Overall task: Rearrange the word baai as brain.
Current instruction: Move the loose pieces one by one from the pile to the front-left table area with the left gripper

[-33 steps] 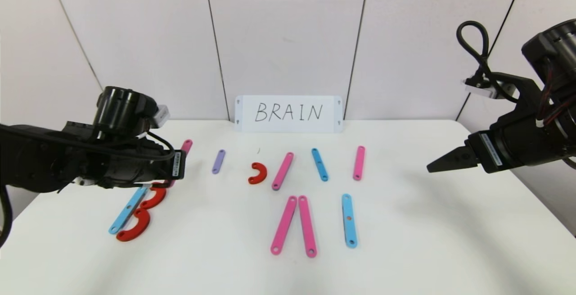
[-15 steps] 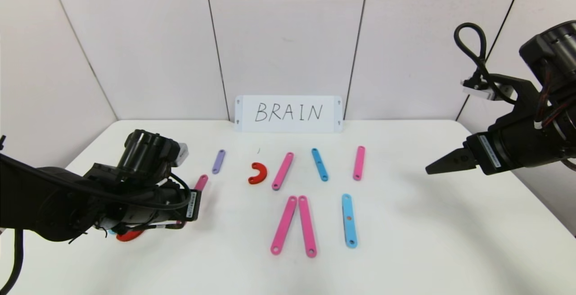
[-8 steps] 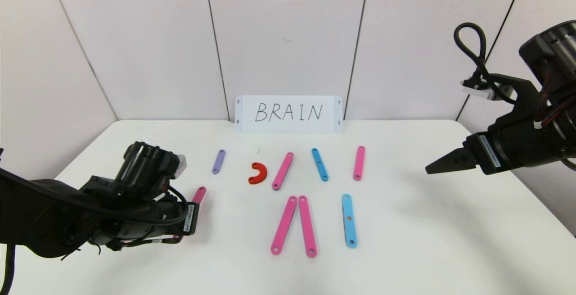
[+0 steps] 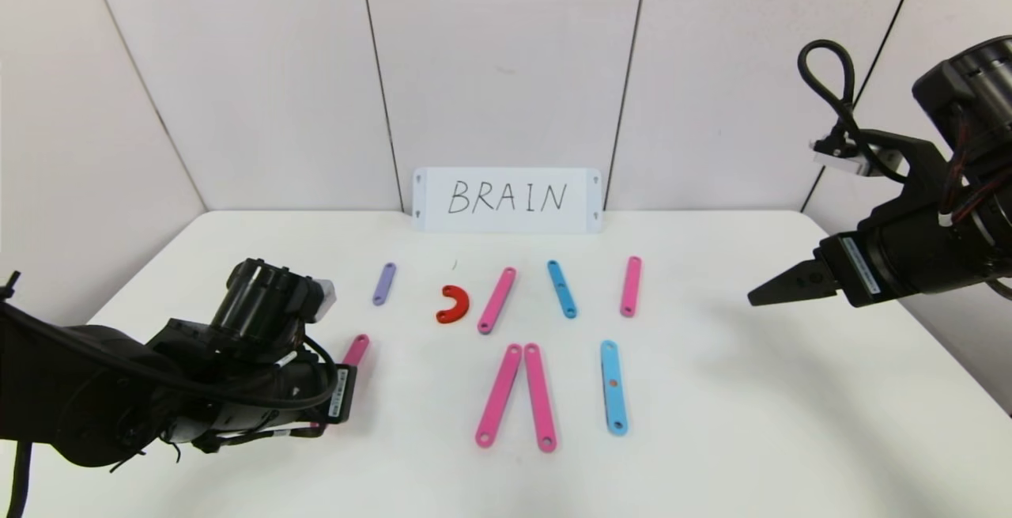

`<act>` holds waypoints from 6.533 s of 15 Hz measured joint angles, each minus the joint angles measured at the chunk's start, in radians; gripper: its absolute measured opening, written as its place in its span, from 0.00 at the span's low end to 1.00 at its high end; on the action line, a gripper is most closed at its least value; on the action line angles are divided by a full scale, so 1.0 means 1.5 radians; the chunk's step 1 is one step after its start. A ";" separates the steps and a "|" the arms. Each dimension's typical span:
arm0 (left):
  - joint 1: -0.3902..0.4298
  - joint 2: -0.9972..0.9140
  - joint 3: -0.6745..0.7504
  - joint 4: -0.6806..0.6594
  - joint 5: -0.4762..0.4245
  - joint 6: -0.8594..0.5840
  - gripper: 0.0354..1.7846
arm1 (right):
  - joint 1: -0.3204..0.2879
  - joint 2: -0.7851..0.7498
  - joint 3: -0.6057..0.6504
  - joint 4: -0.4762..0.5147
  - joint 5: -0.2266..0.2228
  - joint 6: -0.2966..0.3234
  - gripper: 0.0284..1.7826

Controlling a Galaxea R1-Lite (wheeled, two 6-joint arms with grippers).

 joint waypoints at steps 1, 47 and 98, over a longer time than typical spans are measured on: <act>0.000 0.004 0.003 -0.008 -0.001 0.000 0.13 | 0.000 0.000 0.000 0.000 0.000 0.000 0.97; -0.068 0.293 -0.345 -0.082 0.023 0.038 0.97 | -0.016 -0.002 0.000 -0.015 -0.001 0.000 0.97; -0.086 0.316 -0.407 -0.024 0.052 0.038 0.24 | -0.010 0.000 0.005 -0.020 -0.003 -0.001 0.97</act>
